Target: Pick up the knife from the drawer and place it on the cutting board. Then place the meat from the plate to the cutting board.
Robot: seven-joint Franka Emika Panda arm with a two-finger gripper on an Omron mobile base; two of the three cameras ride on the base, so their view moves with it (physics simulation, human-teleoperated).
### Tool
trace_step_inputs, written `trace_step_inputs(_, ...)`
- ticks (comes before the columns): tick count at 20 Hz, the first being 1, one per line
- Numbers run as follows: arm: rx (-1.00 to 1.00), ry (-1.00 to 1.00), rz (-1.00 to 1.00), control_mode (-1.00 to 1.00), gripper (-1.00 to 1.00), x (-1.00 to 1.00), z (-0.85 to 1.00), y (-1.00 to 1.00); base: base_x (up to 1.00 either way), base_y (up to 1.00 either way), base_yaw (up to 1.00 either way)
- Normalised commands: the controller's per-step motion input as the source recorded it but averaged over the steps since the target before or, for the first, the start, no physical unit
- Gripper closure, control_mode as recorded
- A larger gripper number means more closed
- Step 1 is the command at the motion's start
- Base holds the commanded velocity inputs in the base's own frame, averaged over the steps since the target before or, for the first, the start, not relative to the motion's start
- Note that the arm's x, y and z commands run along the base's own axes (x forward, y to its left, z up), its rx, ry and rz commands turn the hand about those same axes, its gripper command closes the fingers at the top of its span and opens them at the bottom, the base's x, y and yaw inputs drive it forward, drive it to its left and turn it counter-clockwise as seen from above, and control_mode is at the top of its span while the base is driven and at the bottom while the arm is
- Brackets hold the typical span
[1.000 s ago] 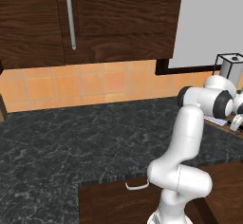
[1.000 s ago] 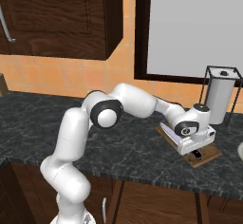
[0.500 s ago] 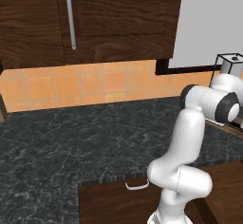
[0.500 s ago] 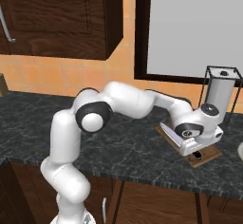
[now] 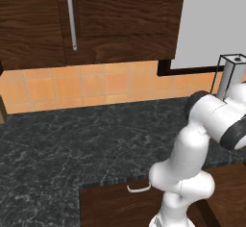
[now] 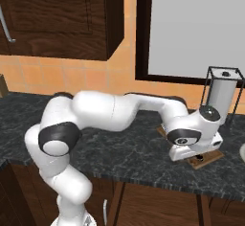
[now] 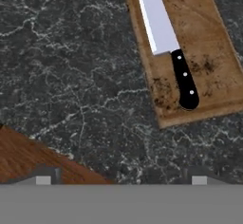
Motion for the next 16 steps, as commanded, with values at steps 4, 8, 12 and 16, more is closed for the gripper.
trace_step_inputs(4,-0.01,0.12,-0.28,-1.00,-1.00,-0.52,0.40,1.00,0.00,0.00,0.00)
trace_step_inputs(8,-0.02,0.16,-0.34,-1.00,-1.00,-0.41,0.24,1.00,0.00,0.00,0.00)
trace_step_inputs(12,-0.02,0.14,-0.29,-1.00,-1.00,-0.59,0.36,1.00,0.00,0.00,0.00)
trace_step_inputs(16,-0.01,0.12,-0.09,-1.00,-1.00,-0.73,0.52,1.00,0.00,0.00,0.00)
